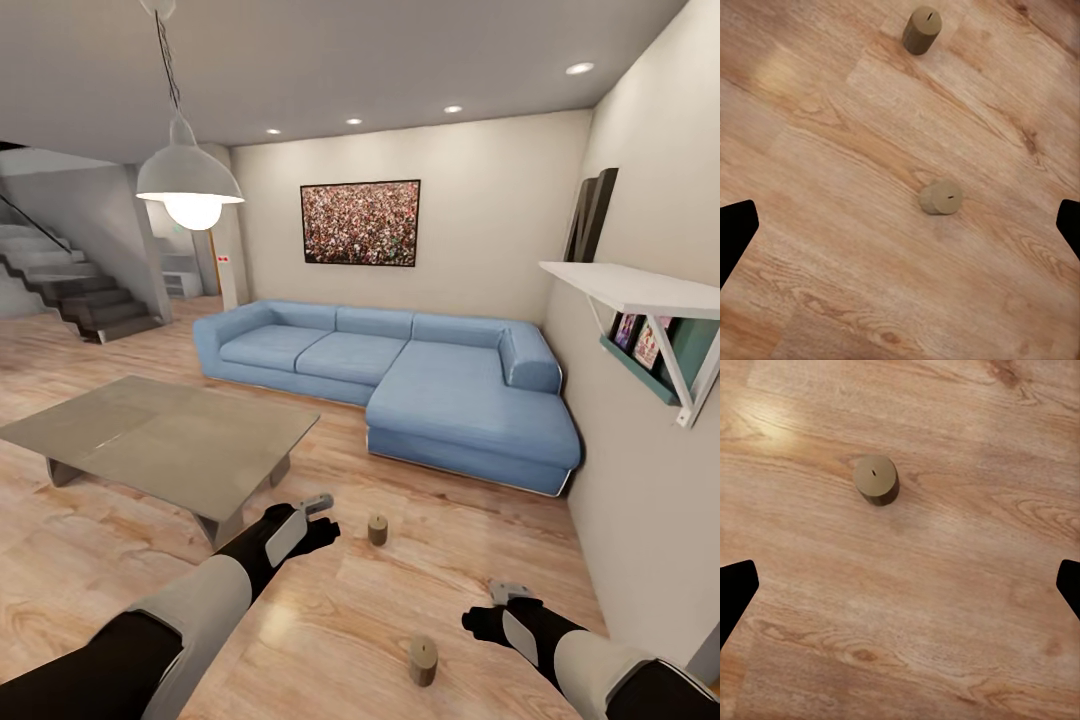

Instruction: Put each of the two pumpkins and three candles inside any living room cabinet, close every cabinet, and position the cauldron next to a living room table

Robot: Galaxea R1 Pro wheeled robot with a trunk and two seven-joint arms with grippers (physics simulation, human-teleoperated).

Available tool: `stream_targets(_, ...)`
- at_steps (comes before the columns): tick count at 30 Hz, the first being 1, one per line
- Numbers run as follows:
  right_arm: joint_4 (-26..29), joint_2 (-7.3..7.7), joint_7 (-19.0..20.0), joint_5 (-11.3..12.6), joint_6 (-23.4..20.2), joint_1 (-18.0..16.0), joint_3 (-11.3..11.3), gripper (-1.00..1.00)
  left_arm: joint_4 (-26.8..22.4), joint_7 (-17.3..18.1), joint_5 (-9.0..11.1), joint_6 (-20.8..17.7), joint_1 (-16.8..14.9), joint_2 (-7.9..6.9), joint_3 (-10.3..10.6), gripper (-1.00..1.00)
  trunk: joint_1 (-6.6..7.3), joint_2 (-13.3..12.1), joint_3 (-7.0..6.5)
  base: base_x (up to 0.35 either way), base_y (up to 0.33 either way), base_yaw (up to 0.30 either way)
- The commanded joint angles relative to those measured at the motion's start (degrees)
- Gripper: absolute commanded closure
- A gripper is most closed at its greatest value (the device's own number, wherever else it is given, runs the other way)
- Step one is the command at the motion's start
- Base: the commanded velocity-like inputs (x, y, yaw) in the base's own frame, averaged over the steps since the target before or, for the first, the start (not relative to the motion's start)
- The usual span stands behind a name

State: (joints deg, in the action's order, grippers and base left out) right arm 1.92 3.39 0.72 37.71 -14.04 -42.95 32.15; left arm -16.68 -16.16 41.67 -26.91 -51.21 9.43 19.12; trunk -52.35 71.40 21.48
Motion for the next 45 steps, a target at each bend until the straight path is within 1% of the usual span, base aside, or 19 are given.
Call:
stream_targets(1,0.1,0.04,0.1,0.3,-0.2,0.0,0.5,-1.00,-0.1,-0.5,0.6,-0.2,0.0,-0.03,0.5,-1.00,0.00,0.0,0.07,0.004,0.000,0.000)
stream_targets(8,0.1,0.04,0.1,0.3,-0.2,0.0,0.5,-1.00,-0.1,-0.5,0.6,-0.1,0.0,0.04,1.0,-1.00,0.00,0.0,0.13,0.000,-0.009,0.013)
stream_targets(14,0.1,0.00,0.1,0.3,-0.2,0.0,0.5,-1.00,-0.1,-0.5,0.6,-0.1,0.0,0.06,1.0,-1.00,0.00,0.0,0.56,0.072,-0.214,0.120)
stream_targets(16,0.1,-0.25,0.0,0.3,-0.3,0.0,0.5,-1.00,-0.1,-0.5,0.6,-0.1,0.0,0.06,1.0,-1.00,0.00,0.0,0.71,0.119,-0.277,0.139)
stream_targets(20,0.1,-1.96,-0.6,0.3,-0.5,0.0,0.5,-1.00,-0.2,-0.5,0.6,-0.1,0.0,0.06,1.1,-1.00,0.00,0.0,1.02,0.055,-0.137,0.145)
stream_targets(24,0.2,-4.37,-3.4,0.2,-0.6,0.0,0.4,-1.00,-0.3,-0.5,0.6,-0.1,0.0,0.06,1.1,-1.00,0.00,0.0,1.34,0.014,-0.034,0.149)
stream_targets(26,0.3,-6.72,-5.3,0.1,-0.7,0.0,1.0,-1.00,-0.3,-0.5,0.6,-0.1,0.0,0.06,1.1,-1.00,0.00,0.0,1.49,0.005,-0.011,0.151)
stream_targets(27,0.3,-7.16,-5.6,-0.1,-0.7,0.0,1.3,-1.00,-0.3,-0.5,0.6,-0.1,0.0,0.05,1.1,-1.00,0.00,0.0,1.57,0.003,-0.007,0.152)
stream_targets(28,0.4,-7.80,-6.0,-0.5,-0.7,0.0,2.2,-1.00,-0.3,-0.5,0.6,-0.1,0.0,0.02,1.1,-1.00,0.00,0.0,1.65,0.002,-0.005,0.152)
stream_targets(33,0.5,-8.77,-6.6,-2.3,-0.8,-0.1,4.7,-1.00,-0.3,-0.5,0.6,-0.1,0.0,-0.02,1.1,-1.00,0.00,0.0,2.05,0.001,-0.002,0.154)
stream_targets(39,0.5,-8.81,-6.6,-2.6,-0.7,-0.2,5.0,-1.00,-0.4,-0.4,0.6,-0.2,0.0,-0.01,1.1,-1.00,0.00,0.0,2.52,0.000,0.000,0.156)
stream_targets(45,0.5,-8.76,-6.6,-2.2,-0.7,-0.2,4.8,-1.00,-0.8,-0.3,0.7,-0.3,0.0,0.14,1.1,-1.00,0.00,0.0,3.00,0.000,0.000,0.157)
